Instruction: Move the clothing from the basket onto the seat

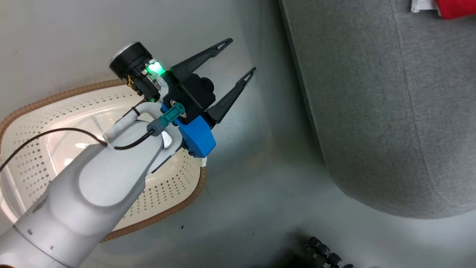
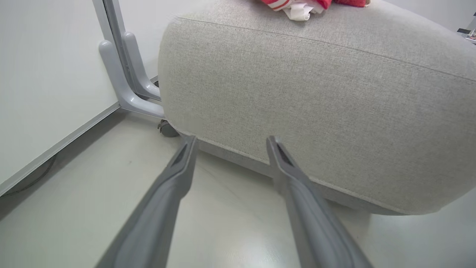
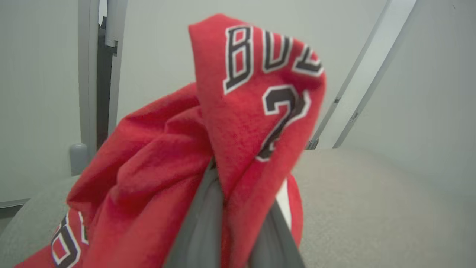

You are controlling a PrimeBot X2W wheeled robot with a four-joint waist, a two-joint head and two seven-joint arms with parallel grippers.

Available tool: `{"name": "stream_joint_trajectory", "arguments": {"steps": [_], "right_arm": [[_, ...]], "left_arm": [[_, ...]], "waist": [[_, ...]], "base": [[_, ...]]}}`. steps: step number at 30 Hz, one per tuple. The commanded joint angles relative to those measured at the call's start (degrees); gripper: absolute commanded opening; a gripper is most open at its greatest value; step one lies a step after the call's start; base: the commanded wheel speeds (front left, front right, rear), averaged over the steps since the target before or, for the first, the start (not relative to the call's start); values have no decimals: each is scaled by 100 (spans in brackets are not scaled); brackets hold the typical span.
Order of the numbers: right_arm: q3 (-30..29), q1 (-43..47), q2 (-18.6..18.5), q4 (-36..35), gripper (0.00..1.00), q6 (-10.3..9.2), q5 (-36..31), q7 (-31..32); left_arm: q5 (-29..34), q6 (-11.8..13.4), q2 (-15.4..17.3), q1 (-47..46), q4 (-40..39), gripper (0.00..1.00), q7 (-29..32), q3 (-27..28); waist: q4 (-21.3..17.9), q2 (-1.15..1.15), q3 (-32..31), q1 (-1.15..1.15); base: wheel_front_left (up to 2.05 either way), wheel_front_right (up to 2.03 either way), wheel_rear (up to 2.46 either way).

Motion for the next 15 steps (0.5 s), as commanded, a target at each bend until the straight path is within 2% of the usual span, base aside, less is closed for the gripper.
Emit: {"name": "stream_joint_trajectory", "arguments": {"steps": [1, 10, 11, 12, 13, 15], "right_arm": [[-60, 88, 73, 101, 0, -6, -45, 0], [-252, 293, 447, 621, 0, -6, -285, 0], [-269, 306, 470, 600, 41, -6, -309, 0], [-282, 333, 490, 552, 92, -6, -329, -1], [-296, 381, 511, 503, 100, -6, -340, 0], [-338, 516, 534, 350, 100, -6, -367, 0]], "left_arm": [[22, 29, 50, -71, -47, 100, 11, 2], [-41, 81, 178, -50, -163, 100, 62, 1], [-50, 93, 176, -35, -165, 100, 50, 1], [-55, 105, 173, -14, -162, 100, 37, -1], [-63, 110, 168, 10, -154, 100, 12, -4], [-101, 124, 123, 49, -127, 100, -35, -12]], "waist": [[-10, 0, 50, -1], [-73, 0, 50, -1], [-78, 0, 23, -1], [-80, 0, -10, -1], [-79, 0, -54, -1], [-64, 0, -158, -1]], "base": [[0, 0, 0], [0, 0, 0], [0, 0, 0], [0, 0, 0], [0, 0, 0], [0, 0, 0]]}}
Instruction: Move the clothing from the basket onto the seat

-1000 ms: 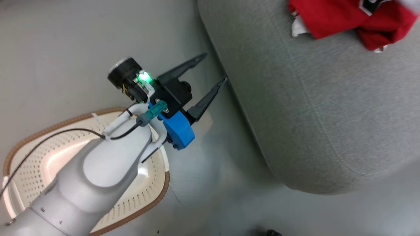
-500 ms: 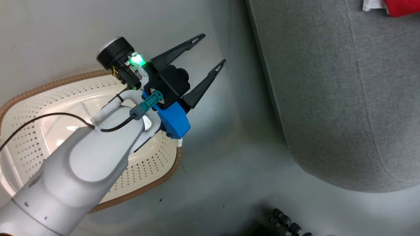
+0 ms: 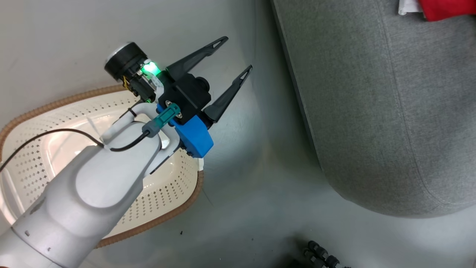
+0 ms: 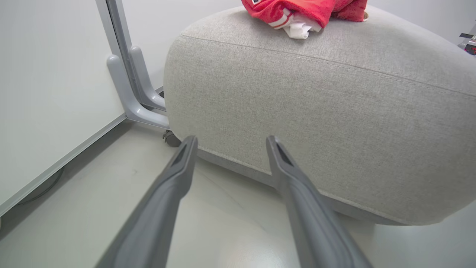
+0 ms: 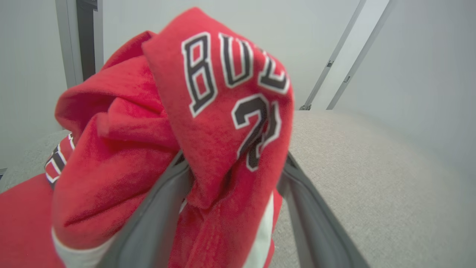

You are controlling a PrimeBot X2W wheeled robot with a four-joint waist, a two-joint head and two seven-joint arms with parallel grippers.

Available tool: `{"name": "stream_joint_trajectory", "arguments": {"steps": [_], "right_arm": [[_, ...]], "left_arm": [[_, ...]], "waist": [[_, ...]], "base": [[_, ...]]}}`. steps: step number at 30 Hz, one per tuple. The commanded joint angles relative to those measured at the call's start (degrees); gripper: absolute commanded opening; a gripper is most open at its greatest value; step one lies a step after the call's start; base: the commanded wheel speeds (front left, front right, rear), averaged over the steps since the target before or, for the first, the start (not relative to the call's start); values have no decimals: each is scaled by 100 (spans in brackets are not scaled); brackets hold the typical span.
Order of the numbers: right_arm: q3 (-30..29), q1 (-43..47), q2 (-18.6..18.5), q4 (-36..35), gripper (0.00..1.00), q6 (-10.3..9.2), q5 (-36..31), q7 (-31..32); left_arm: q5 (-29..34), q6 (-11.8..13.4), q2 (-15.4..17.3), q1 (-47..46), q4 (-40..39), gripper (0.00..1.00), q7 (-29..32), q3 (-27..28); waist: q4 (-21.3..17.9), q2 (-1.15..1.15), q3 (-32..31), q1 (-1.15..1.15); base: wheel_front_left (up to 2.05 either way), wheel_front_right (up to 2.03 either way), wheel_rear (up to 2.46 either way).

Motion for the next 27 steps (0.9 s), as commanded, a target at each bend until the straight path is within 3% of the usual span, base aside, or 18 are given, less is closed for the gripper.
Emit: {"name": "stream_joint_trajectory", "arguments": {"steps": [1, 13, 18, 27], "right_arm": [[-44, 206, 35, -111, 100, -6, -29, 0], [545, 1551, 99, -1467, 100, -6, -100, -1], [1103, 1844, 71, -1616, 100, -6, -21, 0], [2121, 2349, 242, -1611, 100, -6, 157, 0]], "left_arm": [[-49, 18, -33, 63, 24, 100, -66, -12], [-428, 184, -411, 618, 523, 100, -497, 181], [-598, 274, -562, 972, 707, 100, -559, 432], [-646, 459, -618, 1835, 474, 100, -552, 1386]], "waist": [[22, -1, -136, 0], [252, -1, -1468, 0], [497, -1, -2138, 0], [1070, -1, -3072, 0]], "base": [[0, 0, 0], [0, 0, 0], [0, 0, 0], [0, 0, 0]]}}
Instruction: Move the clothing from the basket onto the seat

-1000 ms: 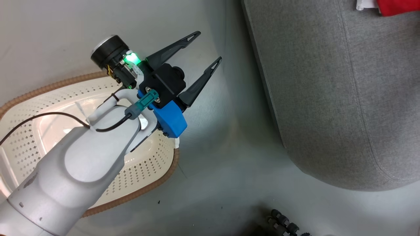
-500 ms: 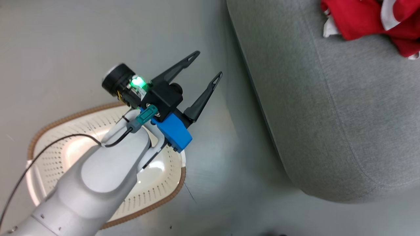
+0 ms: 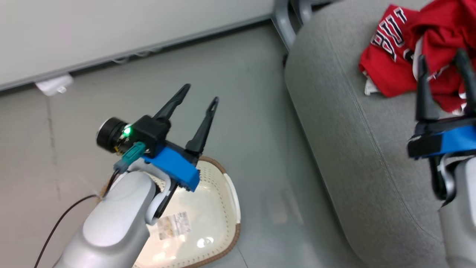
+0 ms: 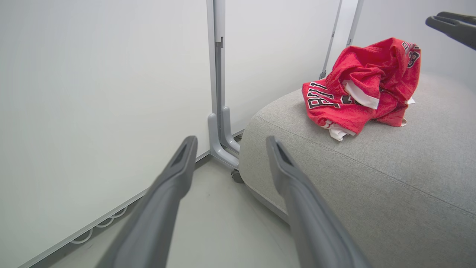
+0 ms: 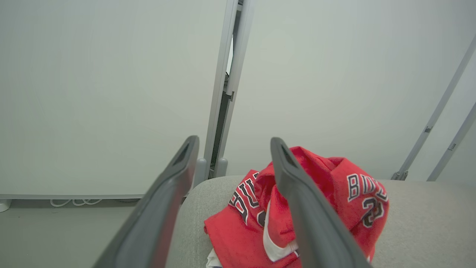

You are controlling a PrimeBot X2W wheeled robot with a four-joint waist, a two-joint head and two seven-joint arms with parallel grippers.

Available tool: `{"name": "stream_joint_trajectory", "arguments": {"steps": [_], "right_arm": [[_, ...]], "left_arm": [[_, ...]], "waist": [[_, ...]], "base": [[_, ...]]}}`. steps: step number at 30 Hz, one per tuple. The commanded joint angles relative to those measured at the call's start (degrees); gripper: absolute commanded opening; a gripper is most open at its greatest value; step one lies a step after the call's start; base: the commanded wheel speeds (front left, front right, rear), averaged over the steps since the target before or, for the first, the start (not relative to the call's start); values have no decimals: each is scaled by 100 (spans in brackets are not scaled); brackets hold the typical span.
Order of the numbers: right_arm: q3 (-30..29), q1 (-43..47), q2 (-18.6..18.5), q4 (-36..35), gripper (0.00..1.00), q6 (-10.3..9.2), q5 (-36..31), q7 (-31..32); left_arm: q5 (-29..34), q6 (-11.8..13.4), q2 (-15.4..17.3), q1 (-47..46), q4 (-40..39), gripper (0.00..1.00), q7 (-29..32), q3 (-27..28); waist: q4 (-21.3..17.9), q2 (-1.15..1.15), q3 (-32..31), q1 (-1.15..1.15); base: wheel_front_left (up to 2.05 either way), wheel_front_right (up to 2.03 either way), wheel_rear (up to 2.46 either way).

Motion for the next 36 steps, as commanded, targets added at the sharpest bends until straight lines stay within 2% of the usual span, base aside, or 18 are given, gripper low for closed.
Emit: {"name": "stream_joint_trajectory", "arguments": {"steps": [1, 9, 15, 21, 28, 36], "right_arm": [[168, 217, 84, 29, 100, -4, 56, 0], [617, 780, 419, 141, 100, -5, 151, 0], [556, 1372, 630, 49, 100, -4, 180, 0], [528, 1868, 764, -46, 100, -5, 200, 0], [494, 2443, 868, -294, 100, -5, 249, 0], [407, 2776, 958, -421, 100, -4, 325, 1]], "left_arm": [[16, 60, 13, 283, -45, 100, -17, 219], [273, 226, 17, 1383, -471, 100, -17, 1287], [634, 173, -153, 2214, -830, 100, -18, 1903], [868, 143, -353, 2840, -1067, 100, -18, 2447], [1170, -103, -659, 3617, -1254, 100, -18, 3175], [1347, -337, -845, 3946, -1251, 100, -18, 3571]], "waist": [[437, -1, -506, 1], [795, -1, -1066, 1], [1071, -1, -1430, 1], [1157, -1, -1701, 1], [1187, -1, -1941, 1], [1247, -1, -2073, 1]], "base": [[0, 0, 0], [0, 0, 0], [0, 0, 0], [0, 0, 0], [0, 0, 0], [0, 0, 0]]}}
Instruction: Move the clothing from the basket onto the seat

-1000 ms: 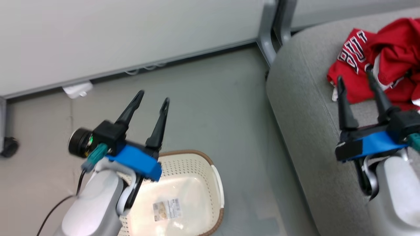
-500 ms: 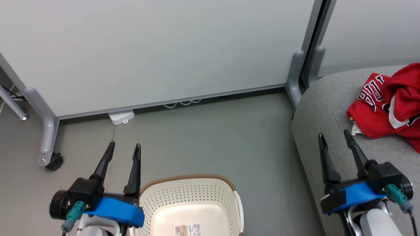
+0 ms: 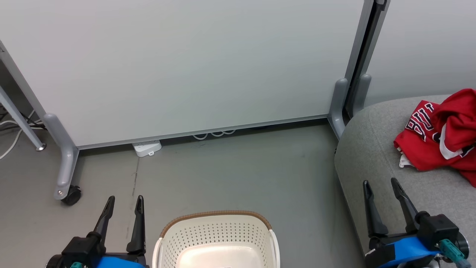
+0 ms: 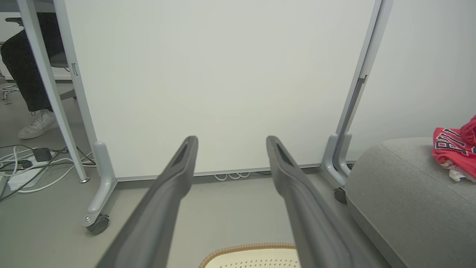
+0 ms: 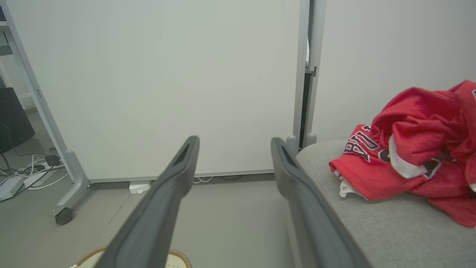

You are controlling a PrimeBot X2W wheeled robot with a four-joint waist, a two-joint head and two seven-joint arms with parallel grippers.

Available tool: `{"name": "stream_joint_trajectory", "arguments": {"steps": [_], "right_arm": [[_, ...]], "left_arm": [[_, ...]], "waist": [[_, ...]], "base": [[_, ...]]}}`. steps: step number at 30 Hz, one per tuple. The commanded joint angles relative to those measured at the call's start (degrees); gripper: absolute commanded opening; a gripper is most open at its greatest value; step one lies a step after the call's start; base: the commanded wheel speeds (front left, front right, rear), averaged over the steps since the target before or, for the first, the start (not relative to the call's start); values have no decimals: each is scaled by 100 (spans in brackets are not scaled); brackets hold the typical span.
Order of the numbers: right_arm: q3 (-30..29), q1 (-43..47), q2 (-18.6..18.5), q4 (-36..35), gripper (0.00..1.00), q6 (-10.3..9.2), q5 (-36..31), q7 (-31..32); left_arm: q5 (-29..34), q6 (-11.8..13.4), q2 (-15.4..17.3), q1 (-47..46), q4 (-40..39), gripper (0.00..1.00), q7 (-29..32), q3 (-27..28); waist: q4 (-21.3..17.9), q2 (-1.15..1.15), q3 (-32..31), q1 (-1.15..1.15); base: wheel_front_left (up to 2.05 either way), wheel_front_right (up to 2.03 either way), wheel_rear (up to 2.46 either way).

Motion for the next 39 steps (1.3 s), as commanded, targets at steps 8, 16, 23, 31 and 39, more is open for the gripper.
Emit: {"name": "stream_joint_trajectory", "arguments": {"steps": [8, 16, 23, 31, 39], "right_arm": [[-21, 319, 95, 24, 100, -5, 89, 1], [-17, 385, 122, 70, 100, -5, 109, 1], [7, 350, 112, 71, 100, -5, 93, 1], [9, 280, 119, 88, 100, -5, 90, 1], [10, 330, 111, 186, 0, 0, 56, 0]], "left_arm": [[162, -179, -132, 206, 35, 100, -17, 248], [266, -238, -184, 266, 77, 100, -16, 380], [284, -267, -206, 249, 168, 100, -16, 441], [246, -227, -212, 102, 223, 100, -16, 421], [240, -194, -241, 213, 328, 0, 11, 410]], "waist": [[45, 0, -111, 1], [35, 0, -168, 1], [40, 0, -151, 1], [62, 0, -107, 1], [58, 0, -101, 1]], "base": [[0, 0, 0], [0, 0, 0], [0, 0, 0], [0, 0, 0], [0, 0, 0]]}}
